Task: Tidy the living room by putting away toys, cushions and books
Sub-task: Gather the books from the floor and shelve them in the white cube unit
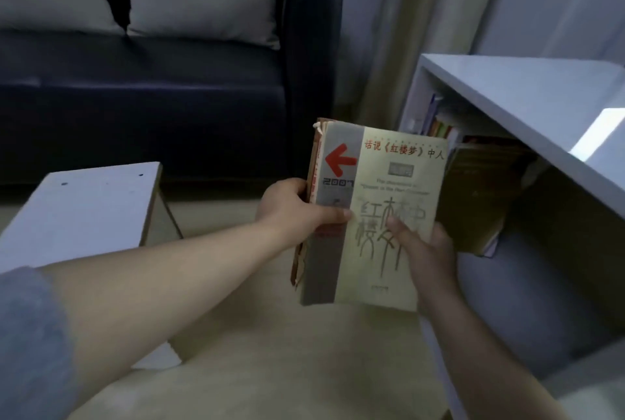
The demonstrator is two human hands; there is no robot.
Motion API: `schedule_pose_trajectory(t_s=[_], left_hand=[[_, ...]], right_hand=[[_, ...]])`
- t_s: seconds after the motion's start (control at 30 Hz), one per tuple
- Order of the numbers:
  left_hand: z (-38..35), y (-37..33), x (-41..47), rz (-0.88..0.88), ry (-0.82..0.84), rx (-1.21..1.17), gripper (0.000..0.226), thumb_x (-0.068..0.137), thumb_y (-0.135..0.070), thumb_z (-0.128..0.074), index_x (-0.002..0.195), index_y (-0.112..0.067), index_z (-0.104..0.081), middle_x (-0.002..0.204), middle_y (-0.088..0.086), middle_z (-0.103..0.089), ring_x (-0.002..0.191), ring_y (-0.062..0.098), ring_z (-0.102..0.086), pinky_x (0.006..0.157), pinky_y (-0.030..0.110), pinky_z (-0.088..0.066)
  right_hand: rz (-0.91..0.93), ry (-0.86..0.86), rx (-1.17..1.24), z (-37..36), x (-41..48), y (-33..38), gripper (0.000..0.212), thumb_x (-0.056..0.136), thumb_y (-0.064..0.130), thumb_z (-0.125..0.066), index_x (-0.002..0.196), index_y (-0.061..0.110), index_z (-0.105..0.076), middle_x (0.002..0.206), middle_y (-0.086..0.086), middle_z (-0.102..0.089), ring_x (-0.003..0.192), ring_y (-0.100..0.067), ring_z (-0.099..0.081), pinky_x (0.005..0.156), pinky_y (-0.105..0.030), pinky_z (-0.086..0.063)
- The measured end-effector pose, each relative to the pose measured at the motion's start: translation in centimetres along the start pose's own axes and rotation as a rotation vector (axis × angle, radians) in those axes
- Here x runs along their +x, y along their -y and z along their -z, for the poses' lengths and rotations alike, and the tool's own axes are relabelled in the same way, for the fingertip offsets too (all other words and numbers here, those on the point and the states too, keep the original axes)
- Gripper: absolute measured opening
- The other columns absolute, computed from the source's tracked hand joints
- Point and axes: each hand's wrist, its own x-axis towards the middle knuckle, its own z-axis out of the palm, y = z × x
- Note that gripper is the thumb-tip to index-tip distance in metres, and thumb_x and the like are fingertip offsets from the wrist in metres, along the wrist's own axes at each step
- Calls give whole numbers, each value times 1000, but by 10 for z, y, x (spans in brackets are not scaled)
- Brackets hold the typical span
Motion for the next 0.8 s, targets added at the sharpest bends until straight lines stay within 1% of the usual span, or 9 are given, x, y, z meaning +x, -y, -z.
schedule_pose_trajectory(t_s=[0.1, 0.3, 0.4, 0.5, 0.57, 0.63, 0.67, 0.73, 0.8], left_hand=[[-12, 4, 17, -1, 5, 77, 46, 61, -48, -82, 98, -29, -63, 96, -12, -67, 89, 10, -62, 67, 27, -51], [-55, 0, 55, -69, 83, -23, 48, 62, -40, -84, 101, -29, -60, 103, -10, -66, 95, 14, -62, 82, 37, -54], [-82, -5, 67, -80, 168, -118, 50, 64, -38, -84, 106, -24, -61, 103, -8, -66, 93, 15, -61, 80, 35, -53], [-104, -8, 75, -38, 237, -253, 44, 67, -32, -84, 102, -21, -61, 100, -6, -65, 86, 14, -60, 73, 30, -51], [-114, -9, 82, 5, 307, -329, 43, 69, -28, -83, 105, -17, -62, 105, -3, -67, 89, 16, -62, 75, 31, -52], [-125, -10, 87, 12, 382, -339, 42, 71, -25, -81, 107, -16, -62, 109, 2, -68, 95, 21, -64, 83, 36, -54], [-130, -11, 90, -2, 414, -336, 40, 72, -24, -81, 107, -15, -62, 109, 3, -68, 96, 22, -64, 85, 36, -54], [-137, -12, 91, -45, 436, -337, 39, 75, -22, -79, 109, -14, -62, 111, 4, -67, 97, 22, -63, 84, 35, -54], [-144, -11, 88, -97, 415, -339, 42, 76, -21, -78, 113, -12, -61, 112, 2, -66, 97, 20, -61, 82, 31, -52]], right_hand=[[-3, -89, -60, 2, 9, -3, 22, 79, 23, -76, 96, 20, -63, 95, 2, -72, 87, -20, -70, 73, -37, -57], [2, -324, -140, 17, 33, -8, 29, 80, 17, -75, 105, 10, -63, 97, -2, -70, 78, -10, -65, 59, -21, -48], [-7, -445, -194, 33, 42, -7, 31, 81, 21, -74, 106, 9, -60, 102, -5, -70, 89, -21, -68, 71, -31, -55], [-1, -514, -236, 44, 49, -4, 35, 83, 21, -72, 109, 15, -49, 107, -6, -66, 95, -24, -66, 80, -43, -56], [5, -539, -236, 49, 51, -3, 45, 84, 19, -71, 120, 15, -47, 108, -4, -65, 93, -22, -65, 71, -38, -57], [22, -586, -232, 56, 52, -6, 51, 84, 18, -71, 128, 15, -45, 107, -2, -63, 90, -19, -64, 59, -26, -50], [25, -623, -231, 60, 53, -8, 53, 83, 18, -71, 129, 15, -45, 107, -2, -62, 90, -18, -63, 57, -23, -47], [17, -687, -213, 65, 52, -16, 53, 83, 18, -72, 129, 13, -45, 108, -2, -62, 92, -19, -63, 59, -24, -47], [0, -720, -195, 69, 53, -25, 46, 83, 18, -71, 122, 13, -47, 110, -3, -62, 98, -23, -64, 71, -33, -54]])
